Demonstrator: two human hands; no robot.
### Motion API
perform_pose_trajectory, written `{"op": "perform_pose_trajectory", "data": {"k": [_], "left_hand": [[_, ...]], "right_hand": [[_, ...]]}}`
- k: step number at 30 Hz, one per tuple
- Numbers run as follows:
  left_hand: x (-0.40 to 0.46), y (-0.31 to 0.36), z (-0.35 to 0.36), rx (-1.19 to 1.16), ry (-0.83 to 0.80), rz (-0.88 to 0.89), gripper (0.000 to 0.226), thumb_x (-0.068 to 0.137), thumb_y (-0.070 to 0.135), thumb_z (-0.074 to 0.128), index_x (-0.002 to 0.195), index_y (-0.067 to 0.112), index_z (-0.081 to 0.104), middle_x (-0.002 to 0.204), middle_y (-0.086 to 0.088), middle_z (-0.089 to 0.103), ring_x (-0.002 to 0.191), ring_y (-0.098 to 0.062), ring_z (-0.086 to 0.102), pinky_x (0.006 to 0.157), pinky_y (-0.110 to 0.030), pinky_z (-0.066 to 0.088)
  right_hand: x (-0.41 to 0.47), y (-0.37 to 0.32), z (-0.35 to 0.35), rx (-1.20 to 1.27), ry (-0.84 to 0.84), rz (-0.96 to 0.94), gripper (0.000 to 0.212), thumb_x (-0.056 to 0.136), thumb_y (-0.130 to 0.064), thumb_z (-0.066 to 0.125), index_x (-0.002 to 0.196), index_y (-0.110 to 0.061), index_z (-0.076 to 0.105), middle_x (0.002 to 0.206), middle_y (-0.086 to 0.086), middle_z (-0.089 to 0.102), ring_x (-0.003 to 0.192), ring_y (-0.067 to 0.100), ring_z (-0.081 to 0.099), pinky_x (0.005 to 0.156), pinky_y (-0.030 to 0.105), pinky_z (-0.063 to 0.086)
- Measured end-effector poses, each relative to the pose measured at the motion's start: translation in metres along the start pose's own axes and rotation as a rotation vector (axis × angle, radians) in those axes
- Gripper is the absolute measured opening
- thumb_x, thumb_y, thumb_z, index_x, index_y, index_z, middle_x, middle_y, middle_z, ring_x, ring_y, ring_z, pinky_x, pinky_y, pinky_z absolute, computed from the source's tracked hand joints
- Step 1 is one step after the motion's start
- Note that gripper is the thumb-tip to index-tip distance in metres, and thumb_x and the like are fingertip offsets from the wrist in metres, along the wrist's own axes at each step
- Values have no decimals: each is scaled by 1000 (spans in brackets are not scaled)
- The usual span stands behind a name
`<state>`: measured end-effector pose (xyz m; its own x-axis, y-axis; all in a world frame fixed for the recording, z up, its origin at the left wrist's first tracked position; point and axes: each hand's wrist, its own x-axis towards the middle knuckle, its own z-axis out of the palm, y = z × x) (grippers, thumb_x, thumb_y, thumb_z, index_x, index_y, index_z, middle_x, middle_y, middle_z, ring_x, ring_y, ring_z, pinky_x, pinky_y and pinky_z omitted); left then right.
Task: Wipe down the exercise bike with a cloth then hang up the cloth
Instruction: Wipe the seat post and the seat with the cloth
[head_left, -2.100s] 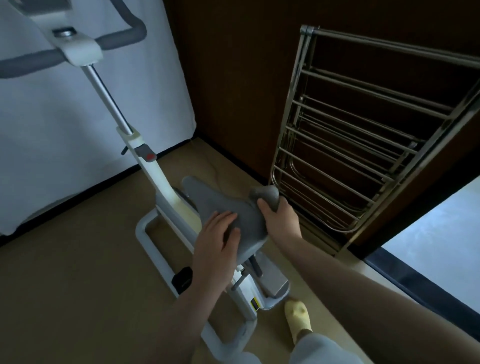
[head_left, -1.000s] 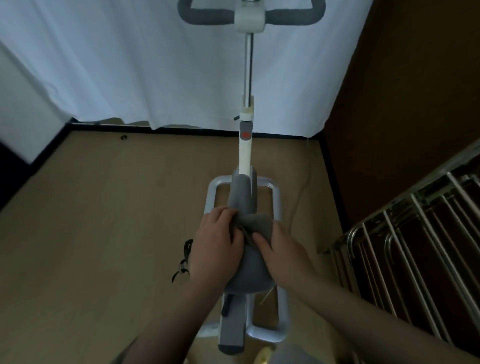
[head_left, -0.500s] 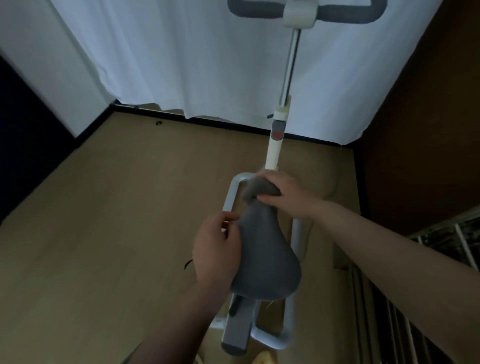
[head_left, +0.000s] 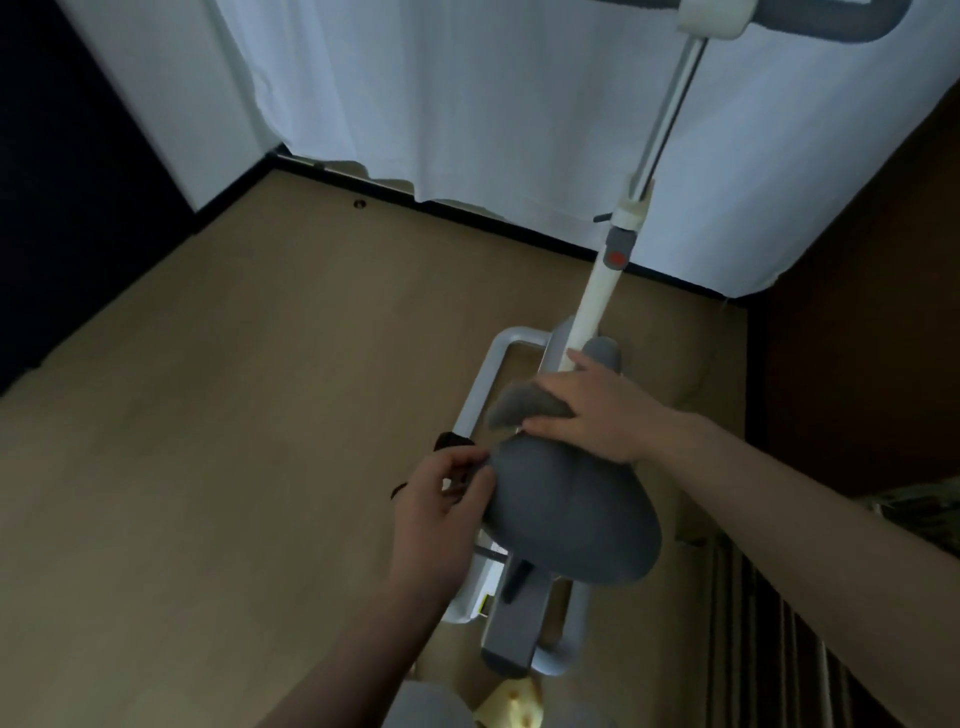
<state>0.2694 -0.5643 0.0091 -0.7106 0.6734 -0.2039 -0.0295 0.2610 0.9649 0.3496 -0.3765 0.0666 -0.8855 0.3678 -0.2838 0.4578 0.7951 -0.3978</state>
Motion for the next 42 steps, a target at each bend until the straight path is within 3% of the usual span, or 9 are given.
{"op": "perform_pose_trajectory", "data": {"k": [3,6,9,13,21,26,30,33,42], "left_hand": [[5,-3,-9,-72,-21,-42,16,90,9,60,93,21,69,89,6,69,87,-7,64,75,-17,51],[14,-10,-19,-151,-45,-116,21,87,2,57,88,19,70,84,1,72,85,-21,66,78,-35,54],[26,-10,-28,-232,-92,-241,25,90,-1,54,86,17,71,85,-2,74,88,-24,68,78,-34,55],[35,-14,-40,-232,-140,-333,35,91,-2,46,83,21,71,85,-6,72,87,-27,67,82,-42,54],[32,-13,-36,-286,-215,-361,21,96,8,45,88,9,65,84,-4,71,74,-12,68,77,-29,53],[33,-7,-35,-293,-249,-305,25,98,13,42,100,2,64,95,-8,71,93,-25,66,87,-37,49],[36,-11,-32,-287,-218,-342,25,100,13,38,97,2,60,95,-9,69,91,-25,66,85,-35,51],[35,-13,-31,-294,-159,-378,30,100,6,34,85,9,61,86,-2,67,84,-21,66,80,-34,55],[30,-3,-33,-177,-230,-284,21,95,11,45,86,2,61,80,-6,67,77,-12,64,73,-26,51]], "right_hand": [[-6,-16,17,41,63,-182,32,95,-41,53,121,-23,57,113,-10,62,110,9,52,121,32,2],[-9,-15,13,77,11,-118,39,96,-44,51,130,-25,51,120,-9,57,127,11,35,113,12,-3],[-2,-19,12,80,44,20,40,94,-47,52,126,-24,53,123,-2,58,133,23,35,110,31,19],[4,-48,34,16,-82,-308,25,93,-41,56,113,-25,58,101,-16,60,99,1,52,118,29,12],[15,-41,20,-24,-205,-80,35,93,-49,52,111,-20,58,102,1,60,110,18,47,93,41,41],[19,-23,1,-74,-205,50,17,93,-53,48,93,-36,50,107,-5,58,138,26,27,107,38,26],[15,-42,24,-23,-141,-89,22,91,-51,52,95,-29,52,87,-15,54,99,13,52,100,40,37],[16,-52,29,-77,-162,-193,21,91,-48,56,98,-28,55,84,-17,54,80,-1,48,116,38,22],[-17,-53,25,-18,-81,-343,41,86,-58,54,116,-30,61,123,-18,56,112,-4,52,120,30,-1]]}}
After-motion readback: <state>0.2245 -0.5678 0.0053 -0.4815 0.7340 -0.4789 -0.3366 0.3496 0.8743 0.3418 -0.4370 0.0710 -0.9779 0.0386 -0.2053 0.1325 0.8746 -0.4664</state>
